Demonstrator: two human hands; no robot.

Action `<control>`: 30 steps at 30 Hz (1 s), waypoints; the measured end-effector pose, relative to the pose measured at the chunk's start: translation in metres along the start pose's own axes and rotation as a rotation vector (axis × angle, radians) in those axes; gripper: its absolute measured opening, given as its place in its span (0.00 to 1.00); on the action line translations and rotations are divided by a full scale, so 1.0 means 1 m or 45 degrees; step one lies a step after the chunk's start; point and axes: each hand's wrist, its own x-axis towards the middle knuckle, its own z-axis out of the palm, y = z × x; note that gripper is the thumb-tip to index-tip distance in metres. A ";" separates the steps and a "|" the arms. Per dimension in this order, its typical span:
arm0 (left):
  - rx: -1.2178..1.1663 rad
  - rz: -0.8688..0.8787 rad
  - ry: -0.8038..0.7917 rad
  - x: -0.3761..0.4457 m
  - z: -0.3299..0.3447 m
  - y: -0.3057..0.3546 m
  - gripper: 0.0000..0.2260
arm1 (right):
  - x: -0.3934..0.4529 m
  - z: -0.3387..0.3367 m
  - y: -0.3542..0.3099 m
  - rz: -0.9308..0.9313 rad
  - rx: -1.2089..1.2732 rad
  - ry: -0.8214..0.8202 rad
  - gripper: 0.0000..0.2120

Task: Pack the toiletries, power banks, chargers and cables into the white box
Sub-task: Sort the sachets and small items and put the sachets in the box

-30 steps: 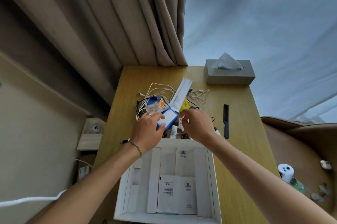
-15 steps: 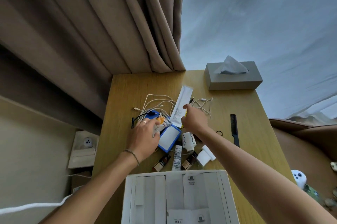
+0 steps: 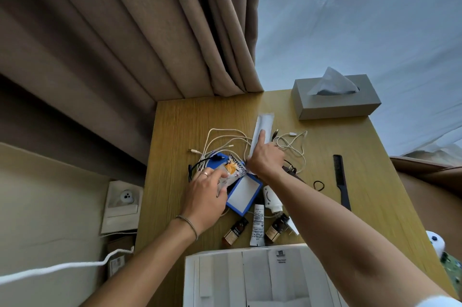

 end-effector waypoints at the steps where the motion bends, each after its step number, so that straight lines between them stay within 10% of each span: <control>1: 0.004 0.004 -0.007 -0.001 0.000 -0.001 0.10 | 0.000 0.001 -0.001 0.011 0.035 0.016 0.51; 6: 0.016 -0.020 -0.054 0.001 0.003 -0.011 0.11 | 0.002 -0.005 0.000 0.115 0.499 0.006 0.51; 16: 0.056 -0.123 -0.100 0.029 0.021 -0.019 0.15 | -0.022 -0.045 0.027 0.231 1.391 -0.260 0.14; 30: 0.325 -0.118 -0.135 0.056 0.041 -0.012 0.24 | -0.099 -0.059 0.077 -0.090 2.087 -1.051 0.32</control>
